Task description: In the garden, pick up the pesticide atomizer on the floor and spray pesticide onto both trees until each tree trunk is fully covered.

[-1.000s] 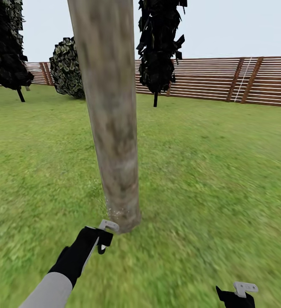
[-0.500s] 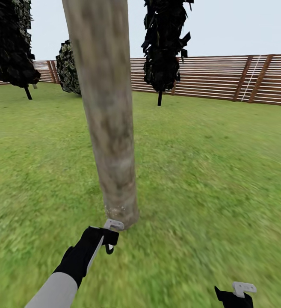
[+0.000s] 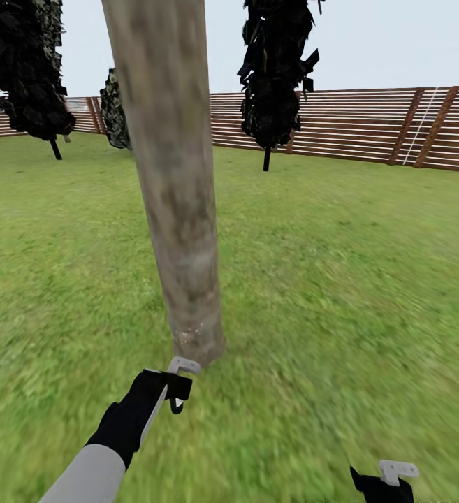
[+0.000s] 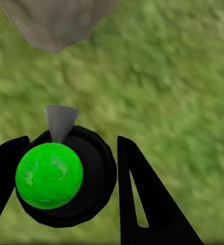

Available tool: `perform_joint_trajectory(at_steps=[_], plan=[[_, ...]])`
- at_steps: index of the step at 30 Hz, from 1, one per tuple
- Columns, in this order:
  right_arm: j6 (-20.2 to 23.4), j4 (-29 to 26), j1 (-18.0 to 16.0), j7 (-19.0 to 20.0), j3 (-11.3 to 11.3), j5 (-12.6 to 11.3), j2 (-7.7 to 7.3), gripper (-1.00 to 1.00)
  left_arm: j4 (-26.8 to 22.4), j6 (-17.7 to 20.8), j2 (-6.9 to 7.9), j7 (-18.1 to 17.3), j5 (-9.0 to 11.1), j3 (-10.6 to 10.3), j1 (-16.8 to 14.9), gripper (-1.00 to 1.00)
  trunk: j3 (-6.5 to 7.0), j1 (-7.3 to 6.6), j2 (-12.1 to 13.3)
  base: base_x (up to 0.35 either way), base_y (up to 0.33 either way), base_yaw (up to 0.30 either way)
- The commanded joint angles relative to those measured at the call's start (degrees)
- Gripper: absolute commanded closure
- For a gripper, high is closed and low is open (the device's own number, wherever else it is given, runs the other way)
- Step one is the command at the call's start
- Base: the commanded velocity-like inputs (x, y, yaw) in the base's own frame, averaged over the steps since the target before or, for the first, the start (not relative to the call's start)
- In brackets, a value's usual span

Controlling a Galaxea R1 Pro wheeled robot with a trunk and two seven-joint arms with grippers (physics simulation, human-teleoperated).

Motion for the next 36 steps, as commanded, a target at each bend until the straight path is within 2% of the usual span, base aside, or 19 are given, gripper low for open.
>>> perform_joint_trajectory(at_steps=[1,3,4,6,8,10,11,12,14,15,18,21,22,25,30,31,32,35,36], plan=[[0.00,0.00,0.00,-0.03,0.00,0.00,0.00,-1.00,-0.43,0.09,-0.02,0.03,-0.03,-0.12,-0.04,1.00,0.00,0.00,0.00,-0.082,-0.001,0.000],[0.00,0.00,0.00,-0.04,0.00,0.00,0.00,-1.00,-0.73,0.42,-0.22,1.55,-0.05,-0.23,-0.50,1.00,0.00,0.00,0.00,-0.032,-0.001,0.000],[0.00,0.00,0.00,-0.03,0.00,0.00,0.00,-1.00,-0.85,0.67,-0.34,4.17,0.07,-0.26,-0.95,1.00,0.00,0.00,0.00,-0.009,0.000,0.000],[0.00,0.00,0.00,-0.01,0.00,0.00,0.00,-1.00,-1.07,1.21,-0.46,6.98,0.28,-0.27,-2.49,1.00,0.00,0.00,0.00,-0.004,0.000,0.000],[0.00,0.00,0.00,0.01,0.00,0.00,0.00,-1.00,-1.20,2.29,-0.60,7.64,0.45,-0.22,-4.17,1.00,0.00,0.00,0.00,-0.001,0.000,0.000],[0.00,0.00,0.00,-0.01,0.00,0.00,0.00,-1.00,-1.24,4.05,-0.89,7.83,2.01,-0.24,-5.97,1.00,0.00,0.00,0.00,0.000,0.000,0.000],[0.00,0.00,0.00,-0.01,0.00,0.00,0.00,-1.00,-1.30,6.15,-0.82,7.95,4.72,-0.31,-7.49,1.00,0.00,0.00,0.00,0.000,0.000,0.000],[0.00,0.00,0.00,-0.01,0.00,0.00,0.00,-1.00,-1.37,7.54,-0.68,8.02,5.91,-0.36,-7.97,1.00,0.00,0.00,0.00,0.000,0.000,0.000],[0.00,0.00,0.00,-0.01,0.00,0.03,0.00,-1.00,-2.50,8.97,-0.38,8.07,6.68,-0.35,-8.33,1.00,0.00,0.00,0.00,0.000,0.000,0.000],[0.00,0.00,0.00,0.00,0.00,0.05,0.00,-1.00,-3.33,9.27,-0.25,8.08,6.78,-0.33,-8.37,1.00,0.00,0.00,0.00,0.000,0.000,0.000],[0.00,0.00,0.00,0.00,0.00,0.05,0.00,-1.00,-5.82,12.00,1.51,8.01,7.15,0.24,-8.43,1.00,0.00,0.00,0.00,0.000,0.000,0.000],[0.00,0.00,0.00,-0.03,0.00,0.07,0.00,-1.00,-7.61,14.65,2.67,7.70,7.35,4.04,-8.44,1.00,0.00,0.00,0.00,0.000,0.000,0.000],[0.00,0.00,0.00,-0.02,0.00,0.08,0.00,-1.00,-7.76,14.87,2.69,7.67,7.37,4.43,-8.44,1.00,0.00,0.00,0.00,0.000,0.000,0.000],[0.00,0.00,0.00,-0.03,0.00,0.09,0.00,-1.00,-7.92,15.63,2.12,7.61,7.40,4.43,-8.44,1.00,0.00,0.00,0.00,0.000,0.000,0.000],[0.00,0.00,0.00,-0.01,0.00,0.09,0.00,-1.00,-8.37,17.58,-1.52,7.49,7.53,4.18,-9.17,1.00,0.00,0.00,0.00,0.000,0.000,0.000],[0.00,0.00,0.00,-0.02,0.00,0.09,0.00,-1.00,-8.41,17.68,-1.98,7.49,7.51,3.27,-9.53,1.00,0.00,0.00,0.00,0.000,0.000,0.000],[0.00,0.00,0.00,-0.05,0.00,0.09,0.00,-1.00,-8.41,18.22,-2.01,7.50,7.50,2.34,-10.11,1.00,0.00,0.00,0.00,0.000,0.000,0.000],[0.00,0.00,0.00,-0.02,0.00,0.09,0.00,-1.00,-8.40,18.81,-1.40,7.53,7.43,1.94,-11.03,1.00,0.00,0.00,0.00,0.000,0.000,0.000],[0.00,0.00,0.00,-0.04,0.00,0.09,0.00,-1.00,-8.43,18.94,-0.04,7.50,7.36,2.23,-11.30,1.00,0.00,0.00,0.00,0.000,0.000,0.000]])
